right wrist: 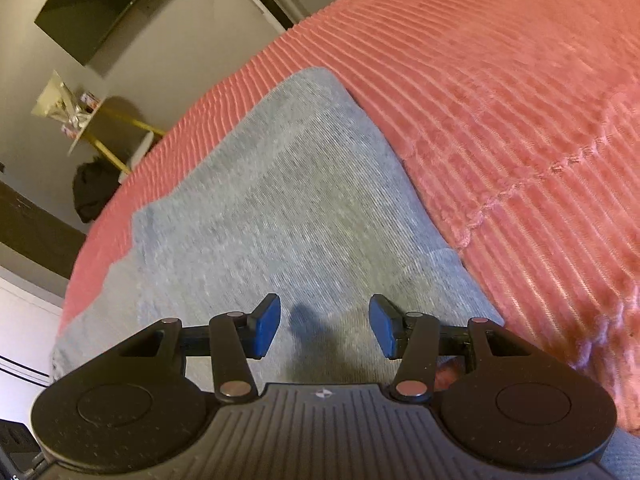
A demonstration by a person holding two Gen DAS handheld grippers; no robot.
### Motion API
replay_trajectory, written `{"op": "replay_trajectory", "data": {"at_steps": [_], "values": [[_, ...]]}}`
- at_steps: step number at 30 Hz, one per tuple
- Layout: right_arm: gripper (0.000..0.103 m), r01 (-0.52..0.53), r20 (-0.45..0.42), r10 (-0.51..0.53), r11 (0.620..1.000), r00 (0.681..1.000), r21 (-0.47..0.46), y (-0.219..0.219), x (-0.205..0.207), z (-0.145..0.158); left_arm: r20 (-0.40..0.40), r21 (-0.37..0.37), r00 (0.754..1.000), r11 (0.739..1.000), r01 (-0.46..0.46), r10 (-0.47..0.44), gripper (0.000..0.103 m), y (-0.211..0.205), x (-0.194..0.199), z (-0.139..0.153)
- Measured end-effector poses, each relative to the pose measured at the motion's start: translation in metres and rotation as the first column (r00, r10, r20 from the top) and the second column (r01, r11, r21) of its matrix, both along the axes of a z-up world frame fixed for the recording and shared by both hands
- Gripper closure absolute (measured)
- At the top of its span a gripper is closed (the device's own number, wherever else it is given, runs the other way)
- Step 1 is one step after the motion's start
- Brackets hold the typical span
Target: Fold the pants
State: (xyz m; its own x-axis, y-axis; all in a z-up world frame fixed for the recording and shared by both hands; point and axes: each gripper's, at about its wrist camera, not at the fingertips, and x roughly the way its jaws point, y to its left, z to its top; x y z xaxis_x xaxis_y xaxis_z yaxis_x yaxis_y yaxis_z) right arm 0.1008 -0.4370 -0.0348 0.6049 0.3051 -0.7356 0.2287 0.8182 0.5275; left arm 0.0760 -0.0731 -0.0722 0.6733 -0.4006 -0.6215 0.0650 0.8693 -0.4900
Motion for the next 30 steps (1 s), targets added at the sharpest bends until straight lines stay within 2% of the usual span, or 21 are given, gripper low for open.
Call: {"op": "replay_trajectory", "data": {"at_steps": [3,6,9,12,14,17,20,26,30], "values": [[0.054,0.023,-0.008,-0.023,0.999,1.000,0.022,-0.005,-0.005,0.001,-0.017,-0.030,1.000,1.000,-0.011,0.010,0.054,0.004,0.001,-0.001],[0.054,0.039,-0.021,-0.039,0.999,0.999,0.029,-0.011,-0.008,0.000,-0.040,-0.070,0.999,0.997,-0.019,0.016,0.046,0.009,0.005,-0.005],[0.055,0.032,-0.020,-0.033,0.999,0.999,-0.039,-0.006,-0.012,0.006,-0.053,-0.120,0.998,0.992,-0.031,0.025,0.043,0.014,0.009,-0.008],[0.064,0.044,0.008,-0.043,0.991,0.999,-0.127,0.001,-0.018,0.014,-0.063,-0.154,0.997,0.987,-0.046,0.037,0.044,0.018,0.013,-0.012],[0.067,0.055,0.028,-0.051,0.983,0.998,-0.177,0.005,-0.020,0.017,-0.059,-0.154,0.997,0.987,-0.053,0.044,0.045,0.018,0.015,-0.012],[0.070,0.049,0.034,-0.043,0.976,0.999,-0.214,0.010,-0.019,0.017,-0.045,-0.124,0.998,0.991,-0.049,0.043,0.051,0.014,0.018,-0.012],[0.070,0.020,0.024,-0.016,0.979,1.000,-0.204,0.013,-0.013,0.014,-0.032,-0.103,0.999,0.994,-0.041,0.038,0.056,0.011,0.022,-0.012],[0.070,0.018,0.024,-0.014,0.984,1.000,-0.178,0.012,-0.012,0.011,-0.044,-0.125,0.997,0.990,-0.063,0.058,0.076,0.017,0.026,-0.014],[0.068,-0.002,0.006,0.003,0.982,1.000,-0.190,0.017,-0.007,0.009,-0.033,-0.115,0.998,0.992,-0.056,0.052,0.081,0.017,0.025,-0.012]]}}
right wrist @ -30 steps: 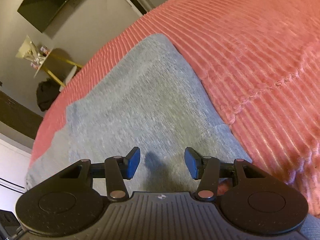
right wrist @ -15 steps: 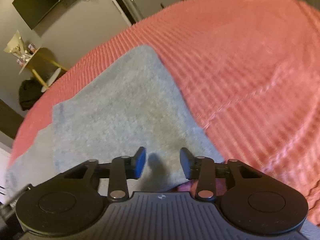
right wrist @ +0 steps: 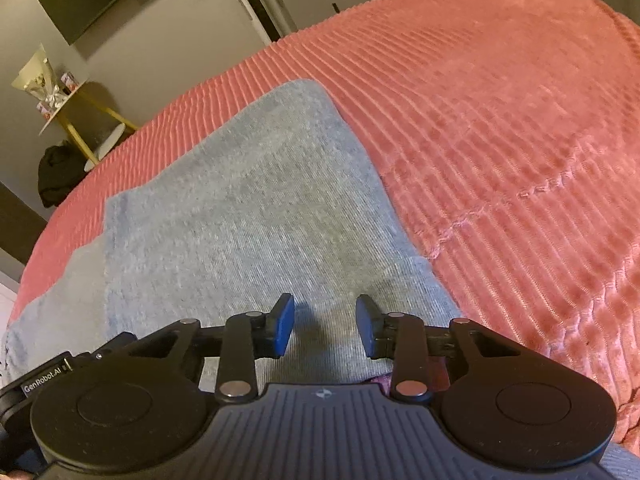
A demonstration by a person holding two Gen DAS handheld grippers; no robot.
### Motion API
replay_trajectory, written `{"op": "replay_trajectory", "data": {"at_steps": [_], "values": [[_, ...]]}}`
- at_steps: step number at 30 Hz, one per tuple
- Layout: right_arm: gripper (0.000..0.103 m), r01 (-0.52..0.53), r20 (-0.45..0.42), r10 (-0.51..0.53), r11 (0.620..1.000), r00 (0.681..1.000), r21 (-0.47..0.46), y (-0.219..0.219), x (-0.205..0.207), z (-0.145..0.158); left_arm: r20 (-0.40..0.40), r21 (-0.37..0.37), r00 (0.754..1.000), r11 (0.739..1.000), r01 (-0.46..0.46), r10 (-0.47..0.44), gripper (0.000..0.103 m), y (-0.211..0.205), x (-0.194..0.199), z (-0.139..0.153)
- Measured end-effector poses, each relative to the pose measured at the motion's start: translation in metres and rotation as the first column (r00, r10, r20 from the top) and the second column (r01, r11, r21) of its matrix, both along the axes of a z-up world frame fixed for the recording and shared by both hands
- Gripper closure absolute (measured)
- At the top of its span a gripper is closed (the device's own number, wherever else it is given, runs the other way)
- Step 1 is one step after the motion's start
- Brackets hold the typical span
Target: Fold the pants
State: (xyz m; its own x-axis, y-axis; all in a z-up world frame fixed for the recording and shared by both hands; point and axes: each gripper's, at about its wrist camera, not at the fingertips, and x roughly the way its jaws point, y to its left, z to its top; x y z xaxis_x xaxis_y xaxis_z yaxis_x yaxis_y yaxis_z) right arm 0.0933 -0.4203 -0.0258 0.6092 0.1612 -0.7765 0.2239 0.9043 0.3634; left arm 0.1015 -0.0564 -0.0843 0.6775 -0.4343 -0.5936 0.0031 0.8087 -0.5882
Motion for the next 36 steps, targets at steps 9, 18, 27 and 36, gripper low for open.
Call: {"op": "replay_trajectory", "data": {"at_steps": [9,18,27,36], "values": [[0.053,-0.046,0.014,0.046,0.999,0.999,-0.024,0.009,0.001,0.001,0.022,-0.007,1.000,1.000,0.003,-0.003,0.085,0.003,-0.004,0.006],[0.048,-0.030,0.046,0.029,0.999,0.998,0.012,0.003,-0.004,0.003,0.036,-0.003,0.999,1.000,0.001,-0.001,0.086,0.004,-0.009,0.011],[0.042,-0.014,0.061,0.011,0.999,0.998,0.051,-0.005,-0.004,0.004,-0.013,-0.025,0.984,0.984,-0.179,0.178,0.102,0.039,-0.017,0.014],[0.038,-0.017,0.067,0.011,0.996,0.998,0.086,-0.008,-0.005,0.003,0.018,-0.138,0.997,0.988,-0.066,0.069,0.056,0.028,-0.012,0.015]]}}
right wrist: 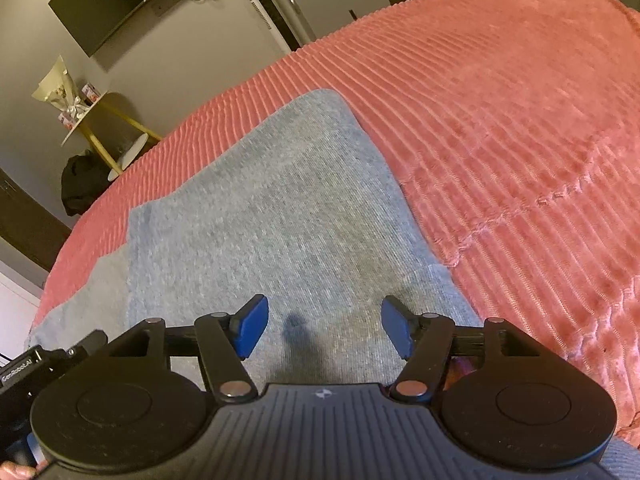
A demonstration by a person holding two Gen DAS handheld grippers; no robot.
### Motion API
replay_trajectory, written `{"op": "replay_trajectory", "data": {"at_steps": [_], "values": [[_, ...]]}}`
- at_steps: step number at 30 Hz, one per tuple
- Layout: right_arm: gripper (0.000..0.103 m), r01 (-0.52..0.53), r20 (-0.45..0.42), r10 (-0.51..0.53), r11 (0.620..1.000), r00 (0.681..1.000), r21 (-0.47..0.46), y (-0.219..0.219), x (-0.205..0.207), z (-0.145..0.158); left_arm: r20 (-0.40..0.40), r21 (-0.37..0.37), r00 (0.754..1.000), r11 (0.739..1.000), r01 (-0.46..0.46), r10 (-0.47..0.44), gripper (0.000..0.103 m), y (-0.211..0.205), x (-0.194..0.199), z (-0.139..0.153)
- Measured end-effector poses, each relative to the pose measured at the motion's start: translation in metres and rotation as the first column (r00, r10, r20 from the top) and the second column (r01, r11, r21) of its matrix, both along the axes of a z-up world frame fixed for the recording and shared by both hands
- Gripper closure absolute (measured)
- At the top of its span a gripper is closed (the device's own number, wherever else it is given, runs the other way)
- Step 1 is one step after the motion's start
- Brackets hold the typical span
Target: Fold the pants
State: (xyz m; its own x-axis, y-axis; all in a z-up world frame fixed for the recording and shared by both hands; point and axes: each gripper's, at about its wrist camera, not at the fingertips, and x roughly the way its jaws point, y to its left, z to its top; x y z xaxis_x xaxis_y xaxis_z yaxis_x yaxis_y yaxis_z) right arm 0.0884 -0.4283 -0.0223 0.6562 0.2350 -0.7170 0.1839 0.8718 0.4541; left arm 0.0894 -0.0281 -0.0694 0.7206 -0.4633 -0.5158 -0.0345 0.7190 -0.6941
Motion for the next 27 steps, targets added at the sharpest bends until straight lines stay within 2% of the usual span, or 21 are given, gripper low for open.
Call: {"op": "replay_trajectory", "data": {"at_steps": [3,8,15,17,18,21,23,24,25,27], "values": [[0.037,-0.003,0.003,0.003,1.000,1.000,0.020,0.000,-0.001,-0.001,-0.012,-0.026,1.000,0.999,0.025,-0.026,0.052,-0.005,0.010,-0.005],[0.035,-0.003,-0.001,0.003,0.998,1.000,0.061,-0.002,-0.002,-0.003,-0.034,0.024,0.997,0.997,0.073,-0.073,0.051,-0.013,0.028,-0.011],[0.034,-0.024,0.010,0.023,0.997,1.000,0.078,0.002,0.002,-0.005,-0.048,-0.100,0.994,0.990,0.096,-0.101,0.051,-0.011,0.051,-0.026],[0.034,-0.030,0.019,0.029,0.997,0.999,0.073,0.005,0.002,-0.004,-0.056,-0.089,0.993,0.992,0.094,-0.099,0.062,-0.014,0.058,-0.031],[0.034,-0.031,0.022,0.029,0.997,0.999,0.066,0.007,0.002,-0.004,-0.052,-0.053,0.994,0.995,0.089,-0.091,0.073,-0.018,0.059,-0.031],[0.034,-0.033,0.030,0.032,0.998,0.999,0.047,0.010,0.002,-0.002,-0.038,-0.005,0.993,0.994,0.110,-0.110,0.083,-0.023,0.059,-0.028],[0.034,-0.031,0.039,0.030,0.999,0.999,0.031,0.012,0.003,-0.001,-0.029,0.016,0.993,0.993,0.117,-0.117,0.084,-0.024,0.058,-0.024],[0.037,-0.031,0.043,0.030,0.999,0.999,0.024,0.013,0.003,-0.001,-0.021,0.024,0.992,0.992,0.121,-0.121,0.085,-0.025,0.057,-0.022],[0.048,-0.031,0.048,0.030,0.999,0.998,0.023,0.014,0.003,-0.001,-0.019,0.034,0.992,0.992,0.124,-0.124,0.086,-0.024,0.055,-0.020],[0.057,-0.019,0.051,0.018,1.000,0.999,0.011,0.016,0.004,-0.002,-0.014,0.045,0.991,0.990,0.130,-0.130,0.087,-0.024,0.054,-0.015]]}}
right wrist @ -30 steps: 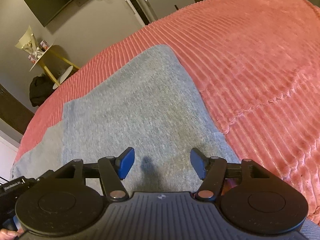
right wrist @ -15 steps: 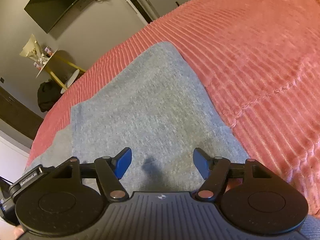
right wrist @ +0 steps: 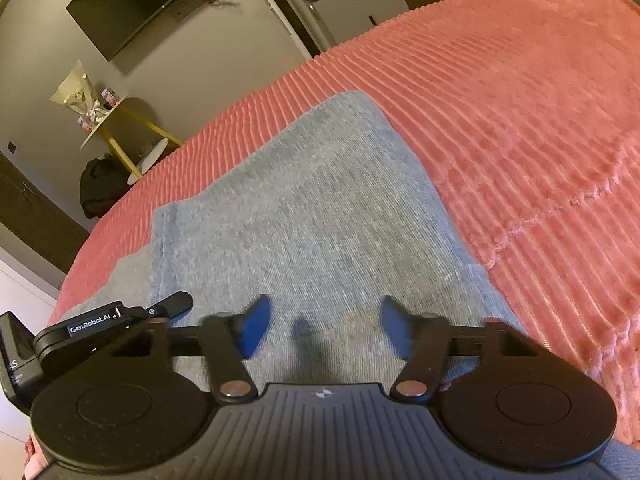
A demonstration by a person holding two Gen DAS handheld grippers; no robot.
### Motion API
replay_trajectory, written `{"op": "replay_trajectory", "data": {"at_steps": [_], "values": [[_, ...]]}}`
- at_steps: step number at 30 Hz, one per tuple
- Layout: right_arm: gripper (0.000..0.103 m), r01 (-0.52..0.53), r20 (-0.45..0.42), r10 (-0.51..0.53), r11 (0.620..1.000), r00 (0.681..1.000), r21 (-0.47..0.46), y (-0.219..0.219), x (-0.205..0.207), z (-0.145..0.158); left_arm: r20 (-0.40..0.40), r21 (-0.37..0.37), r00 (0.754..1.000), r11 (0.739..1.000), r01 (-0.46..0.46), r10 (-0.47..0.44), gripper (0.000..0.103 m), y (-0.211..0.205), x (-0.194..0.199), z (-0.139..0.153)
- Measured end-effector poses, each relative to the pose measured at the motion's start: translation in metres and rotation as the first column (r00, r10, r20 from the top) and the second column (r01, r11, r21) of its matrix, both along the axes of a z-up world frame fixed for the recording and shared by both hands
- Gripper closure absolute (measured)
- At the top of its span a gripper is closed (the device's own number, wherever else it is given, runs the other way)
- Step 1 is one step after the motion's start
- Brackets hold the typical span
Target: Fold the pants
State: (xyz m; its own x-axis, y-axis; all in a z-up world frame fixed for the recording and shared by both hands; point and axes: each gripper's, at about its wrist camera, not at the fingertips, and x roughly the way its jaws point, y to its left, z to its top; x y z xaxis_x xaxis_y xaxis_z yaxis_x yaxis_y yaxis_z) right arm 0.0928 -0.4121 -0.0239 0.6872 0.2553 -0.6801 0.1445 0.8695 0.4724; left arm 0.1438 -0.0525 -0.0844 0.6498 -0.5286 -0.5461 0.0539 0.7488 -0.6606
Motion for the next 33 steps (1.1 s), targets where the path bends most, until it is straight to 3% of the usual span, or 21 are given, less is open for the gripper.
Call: {"op": "replay_trajectory", "data": {"at_steps": [10,28,33], "values": [[0.074,0.025,-0.020,-0.027,0.996,0.999,-0.080,0.002,0.005,0.000,-0.024,0.020,1.000,1.000,0.016,-0.015,0.087,-0.001,0.001,0.011],[0.074,0.018,0.017,-0.018,0.999,1.000,-0.045,-0.009,0.000,-0.001,-0.004,0.024,1.000,1.000,0.007,-0.007,0.088,0.013,-0.007,0.024],[0.071,0.009,0.032,-0.009,1.000,0.999,-0.008,-0.013,-0.002,-0.001,-0.067,0.027,0.998,1.000,-0.010,0.012,0.088,0.027,-0.011,0.022]]}}
